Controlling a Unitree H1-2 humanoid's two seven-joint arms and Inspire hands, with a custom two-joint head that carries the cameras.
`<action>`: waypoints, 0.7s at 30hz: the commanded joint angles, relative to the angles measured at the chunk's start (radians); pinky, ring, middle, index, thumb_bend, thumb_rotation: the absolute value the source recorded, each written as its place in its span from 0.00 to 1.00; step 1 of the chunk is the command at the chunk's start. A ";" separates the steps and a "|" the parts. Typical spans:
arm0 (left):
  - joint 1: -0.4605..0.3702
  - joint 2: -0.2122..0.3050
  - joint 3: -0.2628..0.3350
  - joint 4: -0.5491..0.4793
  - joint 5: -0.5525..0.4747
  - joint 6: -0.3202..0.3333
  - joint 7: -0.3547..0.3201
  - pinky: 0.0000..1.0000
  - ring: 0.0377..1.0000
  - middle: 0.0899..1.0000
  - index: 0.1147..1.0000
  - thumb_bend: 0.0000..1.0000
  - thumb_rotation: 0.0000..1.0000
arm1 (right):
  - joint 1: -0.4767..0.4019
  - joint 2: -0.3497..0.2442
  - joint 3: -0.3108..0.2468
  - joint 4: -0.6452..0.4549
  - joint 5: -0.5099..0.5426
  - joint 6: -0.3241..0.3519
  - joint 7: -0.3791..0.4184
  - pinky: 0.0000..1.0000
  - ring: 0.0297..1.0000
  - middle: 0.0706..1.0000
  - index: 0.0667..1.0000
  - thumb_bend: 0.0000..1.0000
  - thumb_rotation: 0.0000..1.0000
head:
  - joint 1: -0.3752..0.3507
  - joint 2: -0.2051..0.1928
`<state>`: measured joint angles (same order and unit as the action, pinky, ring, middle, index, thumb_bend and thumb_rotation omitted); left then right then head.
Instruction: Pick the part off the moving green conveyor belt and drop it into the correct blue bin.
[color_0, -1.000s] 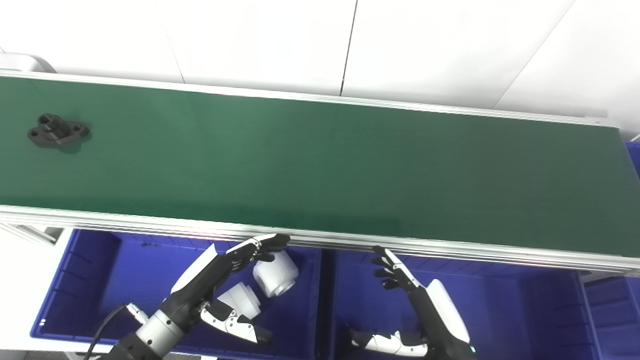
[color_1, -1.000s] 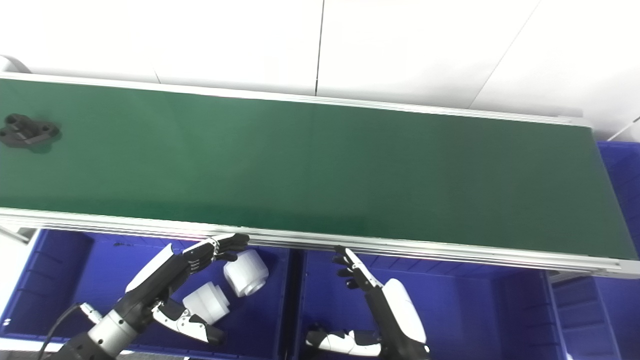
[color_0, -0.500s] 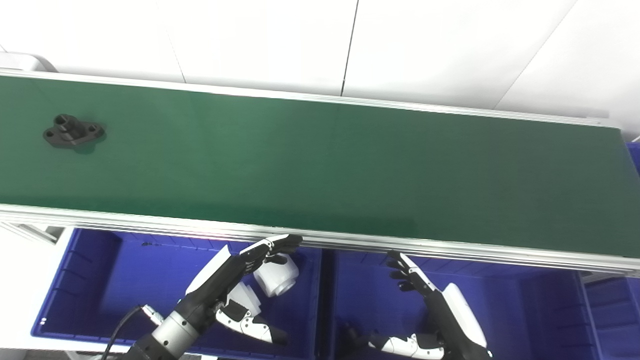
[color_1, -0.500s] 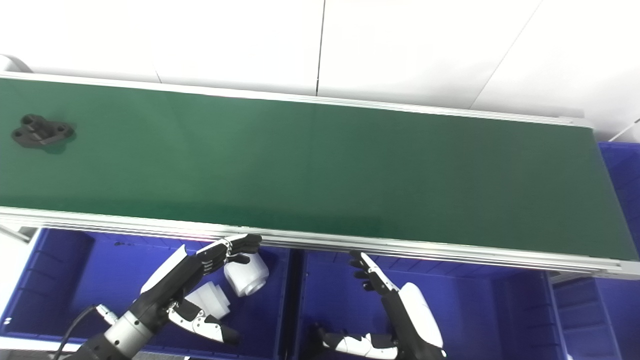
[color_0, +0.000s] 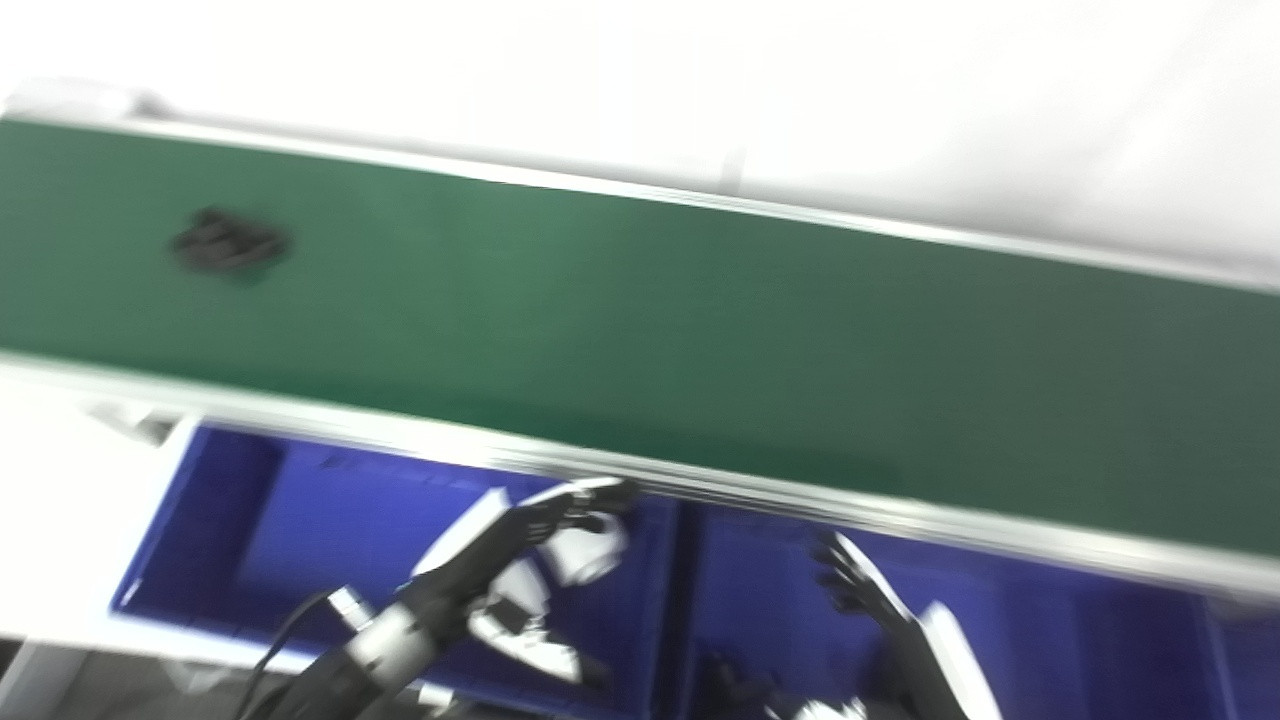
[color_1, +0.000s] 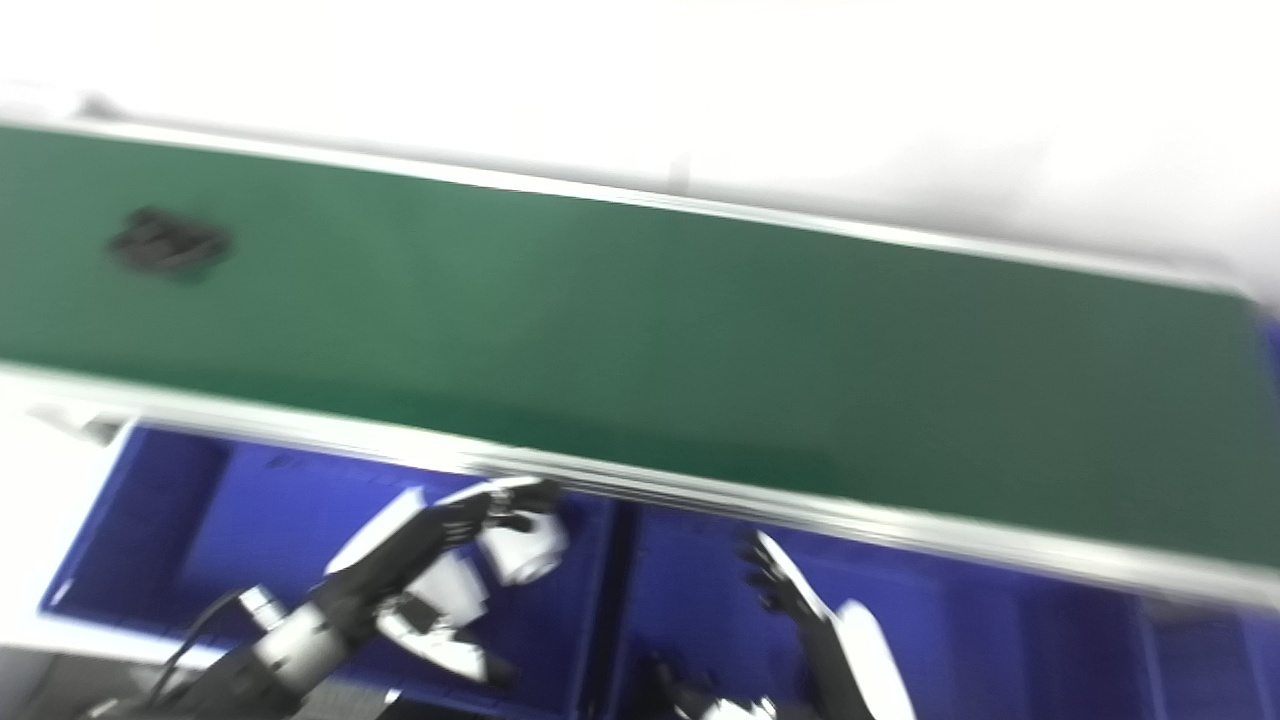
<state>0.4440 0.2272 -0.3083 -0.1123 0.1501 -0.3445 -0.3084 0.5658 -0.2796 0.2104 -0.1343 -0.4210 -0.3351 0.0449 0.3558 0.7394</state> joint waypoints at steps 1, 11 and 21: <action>0.000 -0.012 -0.009 0.007 0.030 -0.057 0.027 0.83 0.87 0.87 0.82 0.88 0.24 | 0.003 -0.016 -0.013 0.019 0.029 -0.091 -0.027 0.75 0.83 0.88 0.95 0.87 0.46 | 0.038 -0.031; -0.018 -0.047 -0.032 0.097 0.097 -0.119 0.083 0.81 0.85 0.86 0.81 0.89 0.21 | -0.011 -0.028 -0.016 0.061 0.041 -0.087 -0.014 0.81 0.87 0.90 0.96 0.86 0.40 | 0.032 -0.081; -0.028 -0.045 -0.045 0.124 0.097 -0.120 0.107 0.81 0.85 0.85 0.81 0.91 0.21 | -0.036 -0.028 -0.003 0.112 0.033 -0.129 -0.041 0.73 0.82 0.86 0.94 0.87 0.35 | -0.018 -0.119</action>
<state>0.4195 0.1863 -0.3503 0.0218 0.2480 -0.4240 -0.2189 0.5310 -0.2988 0.2033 -0.0188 -0.3963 -0.4033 0.0277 0.3360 0.6213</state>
